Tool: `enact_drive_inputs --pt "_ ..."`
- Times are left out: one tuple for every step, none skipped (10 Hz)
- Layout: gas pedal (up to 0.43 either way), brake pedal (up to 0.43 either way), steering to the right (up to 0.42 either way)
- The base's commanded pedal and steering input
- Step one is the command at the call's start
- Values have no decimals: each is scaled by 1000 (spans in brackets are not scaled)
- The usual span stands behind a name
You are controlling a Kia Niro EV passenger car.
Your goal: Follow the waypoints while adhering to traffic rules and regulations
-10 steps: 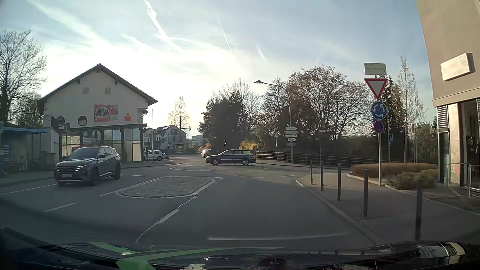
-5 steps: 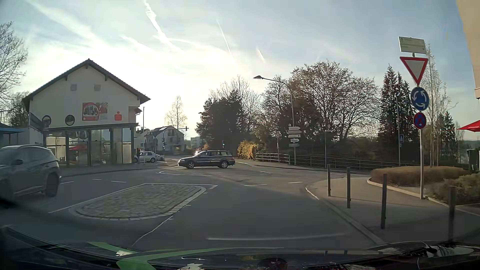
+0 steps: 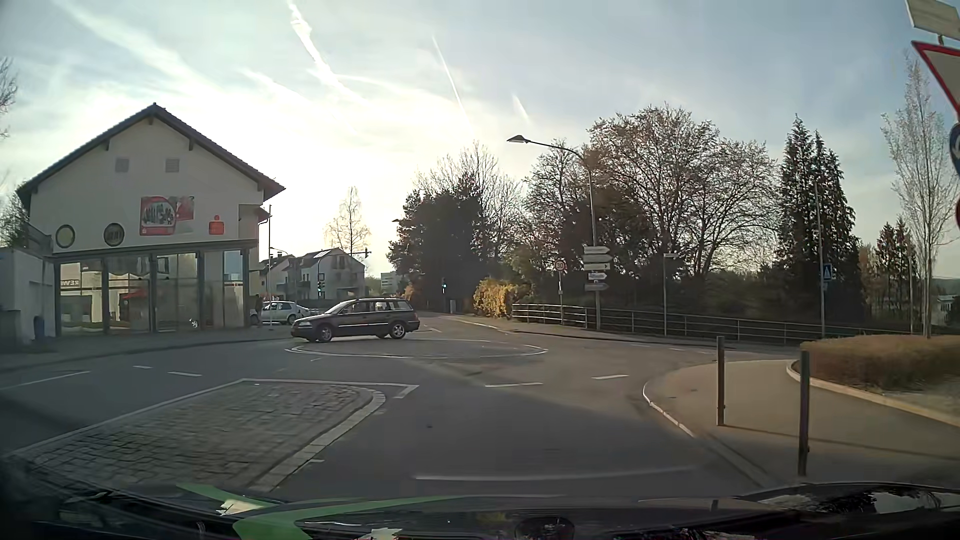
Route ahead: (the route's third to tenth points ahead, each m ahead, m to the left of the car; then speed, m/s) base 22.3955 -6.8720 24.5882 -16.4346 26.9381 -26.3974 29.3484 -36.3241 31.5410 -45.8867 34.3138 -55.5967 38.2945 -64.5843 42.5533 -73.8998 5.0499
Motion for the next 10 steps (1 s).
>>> enact_drive_inputs --pt "0 140 0" --pt "0 140 0" --pt "0 140 1" --pt "0 146 1" --pt "0 152 1" --pt "0 152 1" --pt "0 146 2" --pt "0 146 5" --pt "0 146 10" --pt "0 122 16"
